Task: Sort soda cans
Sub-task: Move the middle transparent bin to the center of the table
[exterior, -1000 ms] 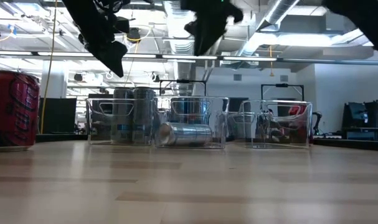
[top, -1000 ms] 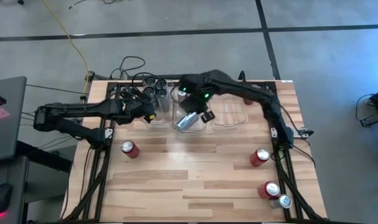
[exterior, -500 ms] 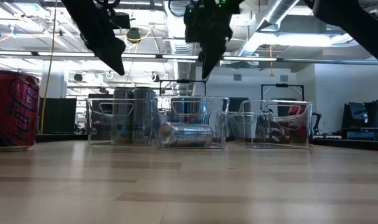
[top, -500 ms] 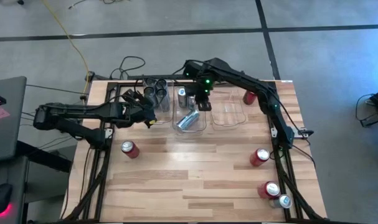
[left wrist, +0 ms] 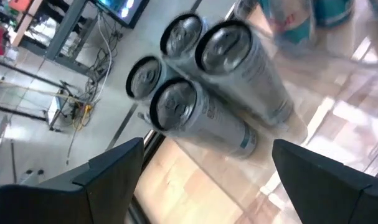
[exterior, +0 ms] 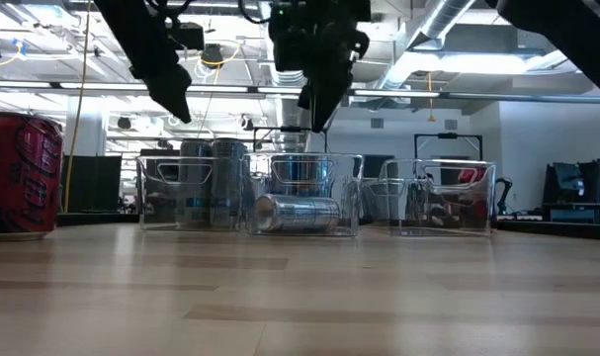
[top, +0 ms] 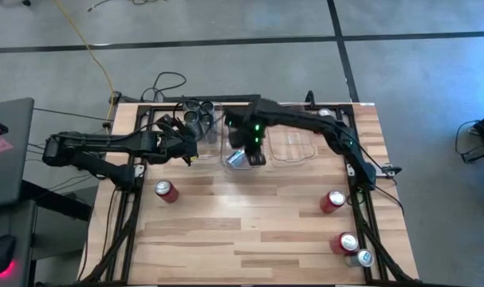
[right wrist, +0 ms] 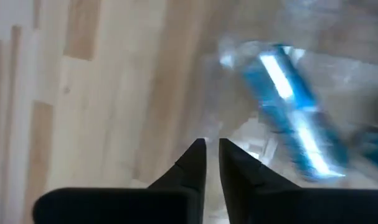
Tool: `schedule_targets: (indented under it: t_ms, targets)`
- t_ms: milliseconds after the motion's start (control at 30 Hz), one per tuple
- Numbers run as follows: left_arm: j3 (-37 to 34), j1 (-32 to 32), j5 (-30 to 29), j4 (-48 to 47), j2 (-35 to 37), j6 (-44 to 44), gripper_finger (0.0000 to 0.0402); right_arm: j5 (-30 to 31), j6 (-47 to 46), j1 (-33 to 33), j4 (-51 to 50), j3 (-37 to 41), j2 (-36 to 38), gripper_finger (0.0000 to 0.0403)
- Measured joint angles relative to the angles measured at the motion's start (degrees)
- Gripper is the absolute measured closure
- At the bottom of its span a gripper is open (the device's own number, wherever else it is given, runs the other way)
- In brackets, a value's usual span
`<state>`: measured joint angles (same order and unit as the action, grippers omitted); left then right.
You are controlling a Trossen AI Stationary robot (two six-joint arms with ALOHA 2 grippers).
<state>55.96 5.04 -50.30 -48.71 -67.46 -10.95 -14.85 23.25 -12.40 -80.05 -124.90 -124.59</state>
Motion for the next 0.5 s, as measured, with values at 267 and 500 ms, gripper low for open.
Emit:
schedule_targets:
  t_ms: [267, 500]
  targets:
    - [0.0, 0.0, -0.1, -7.8, 0.8, -5.1, 0.0052, 12.6, -7.5, 9.4, 2.2, 9.3, 7.5, 0.0397]
    - [-1.3, -0.2, -1.7, -6.1, 2.7, -4.3, 0.0052, 17.4, -17.0, 12.0, 16.4, 29.2, 28.7, 0.0393]
